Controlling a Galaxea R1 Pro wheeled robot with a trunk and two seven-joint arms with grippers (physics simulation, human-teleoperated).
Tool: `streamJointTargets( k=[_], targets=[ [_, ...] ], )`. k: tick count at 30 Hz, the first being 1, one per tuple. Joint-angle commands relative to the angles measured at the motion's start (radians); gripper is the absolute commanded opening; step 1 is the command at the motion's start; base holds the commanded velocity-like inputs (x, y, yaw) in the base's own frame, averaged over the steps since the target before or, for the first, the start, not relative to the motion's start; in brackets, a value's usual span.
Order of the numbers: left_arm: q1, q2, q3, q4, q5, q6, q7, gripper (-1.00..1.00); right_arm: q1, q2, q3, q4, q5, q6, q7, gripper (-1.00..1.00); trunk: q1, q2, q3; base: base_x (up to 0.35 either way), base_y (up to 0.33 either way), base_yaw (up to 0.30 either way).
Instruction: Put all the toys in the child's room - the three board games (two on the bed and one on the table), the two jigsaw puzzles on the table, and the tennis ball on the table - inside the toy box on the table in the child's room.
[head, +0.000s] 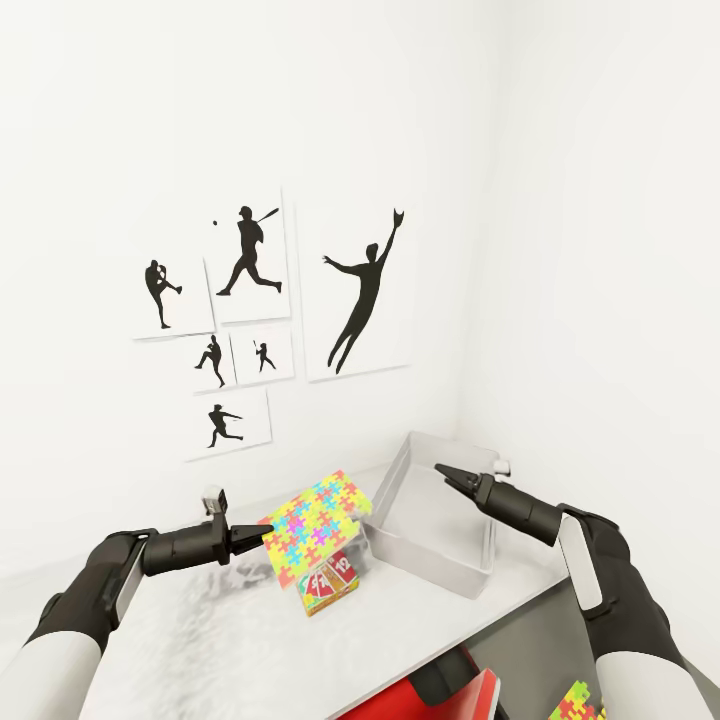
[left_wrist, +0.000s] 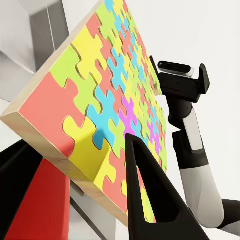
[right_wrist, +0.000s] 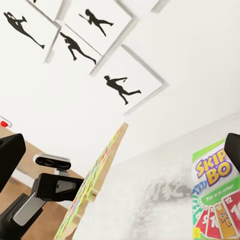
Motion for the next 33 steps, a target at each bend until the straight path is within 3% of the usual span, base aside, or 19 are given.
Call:
streamJointTargets(
  k=[1,27,31,33],
  targets=[
    [0.000,0.000,0.000,0.000,0.000,0.011,-0.004,-1.00,0.000,0.000,-0.001,0.001,-0.001,0.002,0.003,1.00,0.000,-0.001,0.000,0.000,0.000,0.000],
    [0.001,-0.002,0.001,0.000,-0.002,0.012,0.004,-1.00,0.000,-0.005,-0.005,0.003,-0.009,-0.010,0.012,1.00,0.000,-0.001,0.000,0.000,0.000,0.000],
    [0.000,-0.013,0.002,0.000,-0.002,0.017,0.014,-1.00,0.000,-0.012,-0.019,0.005,-0.009,-0.009,0.013,1.00,0.000,-0.001,0.000,0.000,0.000,0.000],
    [-0.004,-0.032,0.002,-0.005,-0.003,0.020,0.031,-1.00,0.000,-0.014,-0.039,0.006,-0.009,-0.008,0.015,1.00,0.000,-0.001,0.000,0.000,0.000,0.000]
  ],
)
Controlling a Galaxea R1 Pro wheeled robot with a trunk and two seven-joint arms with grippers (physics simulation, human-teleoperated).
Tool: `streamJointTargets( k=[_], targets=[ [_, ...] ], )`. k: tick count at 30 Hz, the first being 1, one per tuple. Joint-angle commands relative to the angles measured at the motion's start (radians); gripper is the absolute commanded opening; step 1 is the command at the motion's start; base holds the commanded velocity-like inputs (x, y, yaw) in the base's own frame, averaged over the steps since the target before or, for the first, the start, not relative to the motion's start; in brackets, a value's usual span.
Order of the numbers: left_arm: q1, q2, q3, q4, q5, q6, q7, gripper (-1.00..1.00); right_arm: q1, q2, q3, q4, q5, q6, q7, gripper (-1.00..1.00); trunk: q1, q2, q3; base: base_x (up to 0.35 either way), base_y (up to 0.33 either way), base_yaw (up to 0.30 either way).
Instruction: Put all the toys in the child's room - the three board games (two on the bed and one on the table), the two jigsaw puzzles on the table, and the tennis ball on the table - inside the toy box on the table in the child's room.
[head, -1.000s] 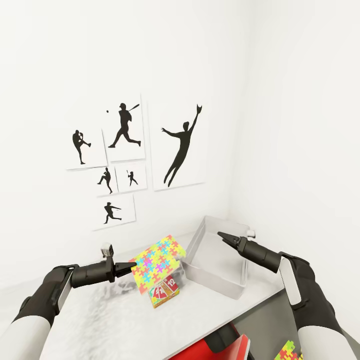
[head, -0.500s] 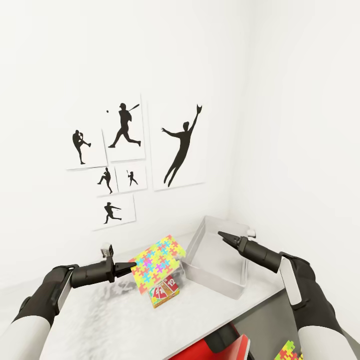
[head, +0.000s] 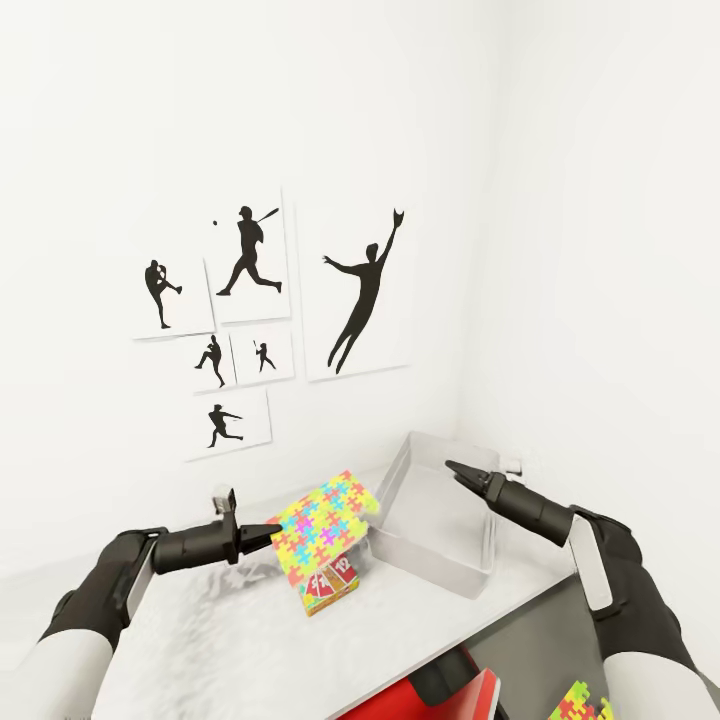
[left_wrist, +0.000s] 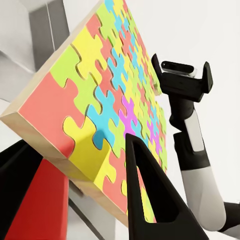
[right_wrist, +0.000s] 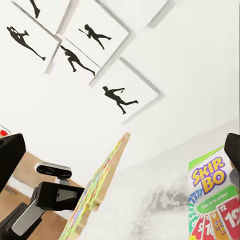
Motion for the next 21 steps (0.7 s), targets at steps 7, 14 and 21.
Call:
streamJointTargets(
  k=[7,14,21],
  targets=[
    [-0.089,-0.066,0.002,-0.011,0.007,0.022,0.168,-1.00,0.014,-0.004,-0.091,0.000,-0.001,0.011,0.012,1.00,0.000,-0.001,0.000,0.000,0.000,0.000],
    [-0.149,-0.147,0.004,-0.004,0.008,0.024,0.298,-1.00,0.030,-0.006,-0.122,-0.007,-0.001,0.013,0.035,1.00,0.000,-0.001,0.000,0.000,0.000,0.000],
    [-0.238,-0.285,0.014,0.025,0.014,0.022,0.608,-1.00,0.049,-0.006,-0.160,-0.088,-0.001,0.024,0.047,1.00,0.000,-0.001,0.000,0.000,0.000,0.000]
  ],
)
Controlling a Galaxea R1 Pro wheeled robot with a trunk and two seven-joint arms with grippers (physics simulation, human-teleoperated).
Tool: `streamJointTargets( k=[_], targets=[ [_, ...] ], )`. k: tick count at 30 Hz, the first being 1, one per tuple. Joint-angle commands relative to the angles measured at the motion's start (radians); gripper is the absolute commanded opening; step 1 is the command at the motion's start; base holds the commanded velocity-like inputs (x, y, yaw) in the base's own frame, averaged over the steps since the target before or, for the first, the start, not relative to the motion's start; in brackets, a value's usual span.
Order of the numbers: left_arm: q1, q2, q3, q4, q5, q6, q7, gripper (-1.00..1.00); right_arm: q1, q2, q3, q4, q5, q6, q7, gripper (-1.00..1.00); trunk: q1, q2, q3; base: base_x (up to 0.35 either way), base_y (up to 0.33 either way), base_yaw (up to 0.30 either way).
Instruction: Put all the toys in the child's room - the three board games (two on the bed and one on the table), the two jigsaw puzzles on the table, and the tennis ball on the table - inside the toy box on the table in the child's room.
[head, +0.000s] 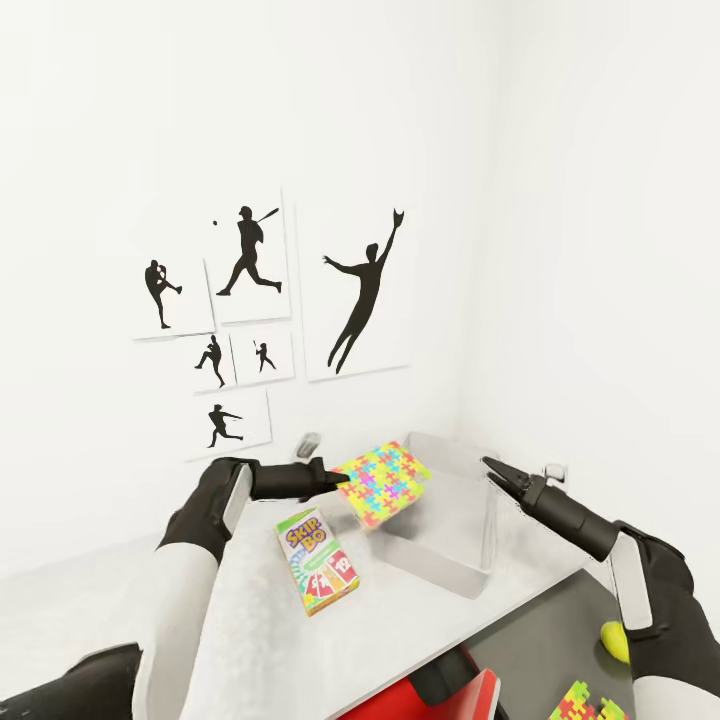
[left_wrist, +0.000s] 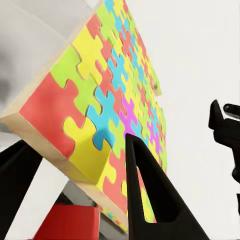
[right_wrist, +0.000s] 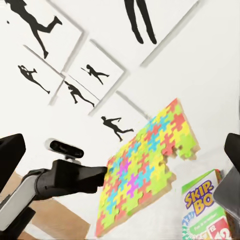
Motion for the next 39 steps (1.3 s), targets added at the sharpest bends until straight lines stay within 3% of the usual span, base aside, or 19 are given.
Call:
streamJointTargets(
  k=[1,5,7,9,10,13,15,17,20,24,32,35,39],
  targets=[
    [-0.010,-0.010,0.006,0.009,0.004,0.008,0.027,-1.00,0.009,0.000,-0.002,-0.022,0.000,0.007,0.003,1.00,0.000,-0.001,-0.001,0.000,0.000,0.000],
    [-0.057,-0.033,0.012,0.065,0.050,0.000,0.128,-1.00,0.067,0.001,-0.003,-0.139,0.001,0.039,0.001,1.00,0.000,-0.001,-0.001,0.000,0.000,0.000],
    [-0.087,-0.040,0.015,0.121,0.128,-0.022,0.191,-1.00,0.100,0.002,-0.005,-0.216,0.001,0.075,0.001,1.00,0.000,-0.001,-0.001,0.000,0.000,0.000],
    [-0.098,-0.040,0.016,0.149,0.170,-0.046,0.233,-1.00,0.109,0.002,-0.005,-0.237,0.000,0.088,0.000,1.00,0.000,-0.001,-0.001,0.000,0.000,0.000],
    [-0.108,-0.040,0.017,0.175,0.211,-0.075,0.284,-1.00,0.114,0.001,-0.005,-0.251,0.000,0.097,0.000,1.00,0.000,-0.001,-0.001,0.000,0.000,0.000],
    [-0.118,-0.040,0.017,0.208,0.271,-0.116,0.374,-1.00,0.119,0.001,-0.005,-0.264,0.000,0.106,0.000,1.00,0.000,-0.001,-0.001,0.000,0.000,0.000],
    [-0.124,-0.040,0.018,0.243,0.361,-0.159,0.515,-1.00,0.122,0.001,-0.006,-0.271,0.000,0.112,0.000,1.00,0.000,-0.001,-0.001,0.000,0.000,0.000],
    [-0.127,-0.040,0.017,0.261,0.443,-0.195,0.618,-1.00,0.123,0.001,-0.006,-0.274,0.004,0.115,0.000,1.00,0.000,-0.001,-0.001,0.000,0.000,0.000],
    [-0.129,-0.040,0.016,0.274,0.503,-0.220,0.683,-1.00,0.124,0.001,-0.005,-0.276,0.004,0.117,0.000,1.00,0.000,-0.001,-0.001,0.000,0.000,0.000],
    [-0.128,-0.040,0.014,0.281,0.526,-0.237,0.707,-1.00,0.124,0.001,-0.004,-0.276,0.001,0.118,0.001,1.00,0.000,-0.001,-0.001,0.000,0.000,0.000],
    [-0.129,-0.040,0.012,0.413,0.533,-0.380,0.705,-1.00,0.124,0.003,-0.002,-0.276,0.000,0.117,0.002,1.00,0.000,-0.001,-0.001,0.000,0.000,0.000],
    [-0.129,-0.040,0.012,0.438,0.533,-0.401,0.687,-1.00,0.124,0.006,-0.002,-0.276,0.000,0.117,0.003,1.00,0.000,-0.001,-0.001,0.000,0.000,0.000],
    [-0.128,-0.040,0.011,0.490,0.531,-0.415,0.591,-1.00,0.124,0.011,-0.002,-0.276,0.000,0.116,0.002,1.00,0.000,-0.001,-0.001,0.000,0.000,0.000]
  ],
)
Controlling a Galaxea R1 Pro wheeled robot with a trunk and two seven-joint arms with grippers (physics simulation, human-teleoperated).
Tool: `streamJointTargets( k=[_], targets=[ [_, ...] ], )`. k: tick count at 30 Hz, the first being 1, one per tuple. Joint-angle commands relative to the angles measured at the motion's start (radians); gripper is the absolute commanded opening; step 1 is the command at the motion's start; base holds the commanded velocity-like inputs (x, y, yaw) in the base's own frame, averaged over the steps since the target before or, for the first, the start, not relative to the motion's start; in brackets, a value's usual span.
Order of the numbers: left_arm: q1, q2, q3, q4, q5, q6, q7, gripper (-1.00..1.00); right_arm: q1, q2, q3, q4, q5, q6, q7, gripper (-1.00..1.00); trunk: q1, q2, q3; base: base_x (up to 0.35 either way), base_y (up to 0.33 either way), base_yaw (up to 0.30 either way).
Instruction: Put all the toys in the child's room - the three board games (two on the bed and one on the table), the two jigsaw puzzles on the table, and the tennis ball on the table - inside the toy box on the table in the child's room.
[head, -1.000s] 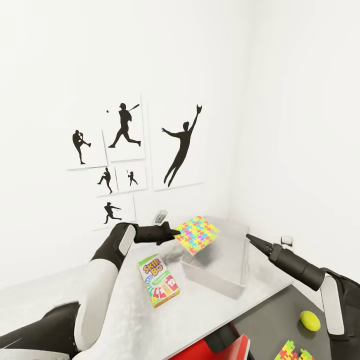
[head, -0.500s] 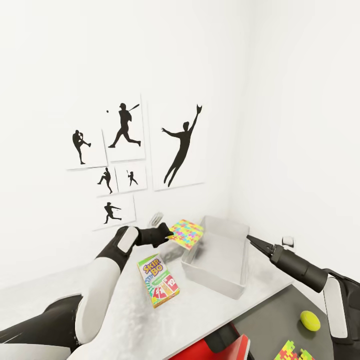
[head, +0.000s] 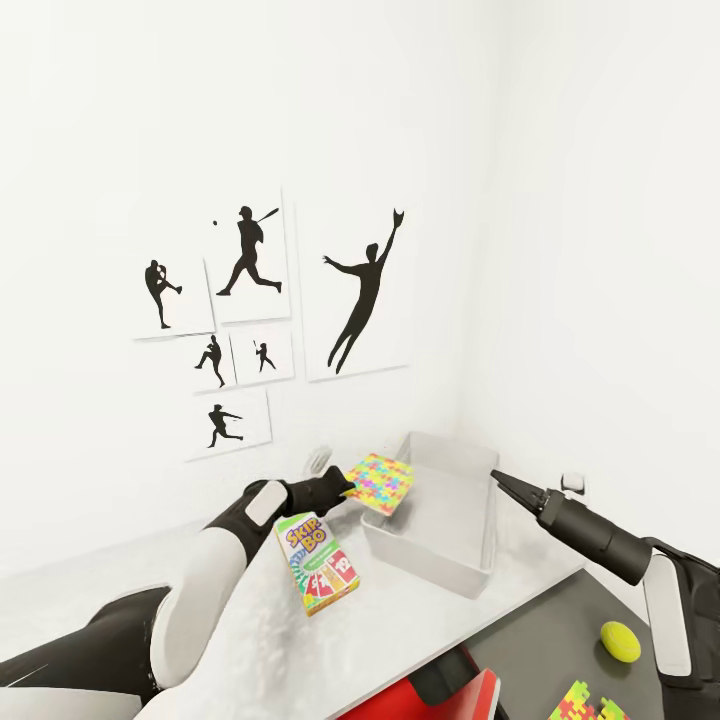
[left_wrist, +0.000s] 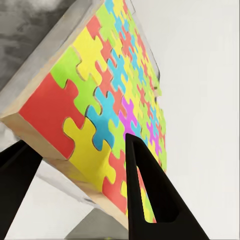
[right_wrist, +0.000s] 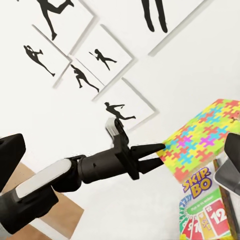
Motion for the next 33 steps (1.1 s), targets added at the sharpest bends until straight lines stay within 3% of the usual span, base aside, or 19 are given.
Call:
streamJointTargets(
  k=[1,6,13,19,28,33],
  targets=[
    [0.000,-0.001,0.007,0.022,-0.001,-0.002,-0.031,-1.00,-0.001,0.001,-0.001,0.000,0.002,0.004,0.004,1.00,0.000,-0.001,0.000,0.000,0.000,0.000],
    [0.000,-0.001,0.005,0.081,-0.005,-0.053,-0.087,-1.00,-0.001,0.003,-0.002,-0.001,0.002,0.004,0.004,1.00,0.000,-0.001,0.000,0.000,0.000,0.000],
    [0.000,-0.001,0.004,0.092,-0.007,-0.062,-0.128,-1.00,-0.001,0.005,-0.002,0.000,0.002,0.003,0.003,1.00,0.000,-0.001,0.000,0.000,0.000,0.000],
    [0.000,-0.001,-0.003,0.087,-0.014,-0.060,-0.241,-1.00,-0.001,0.000,-0.002,0.001,0.002,0.001,0.002,1.00,0.000,-0.001,0.000,0.000,0.000,0.000],
    [0.000,-0.001,-0.048,0.084,-0.015,-0.040,-0.259,-1.00,-0.001,-0.003,-0.003,0.002,0.002,0.000,0.004,1.00,0.000,-0.001,0.000,0.000,0.000,0.000],
    [0.000,-0.001,-0.059,0.023,-0.015,0.032,-0.262,-1.00,-0.001,-0.005,-0.005,0.002,0.002,0.001,0.003,1.00,0.000,-0.001,0.000,0.000,0.000,0.000]
  ],
)
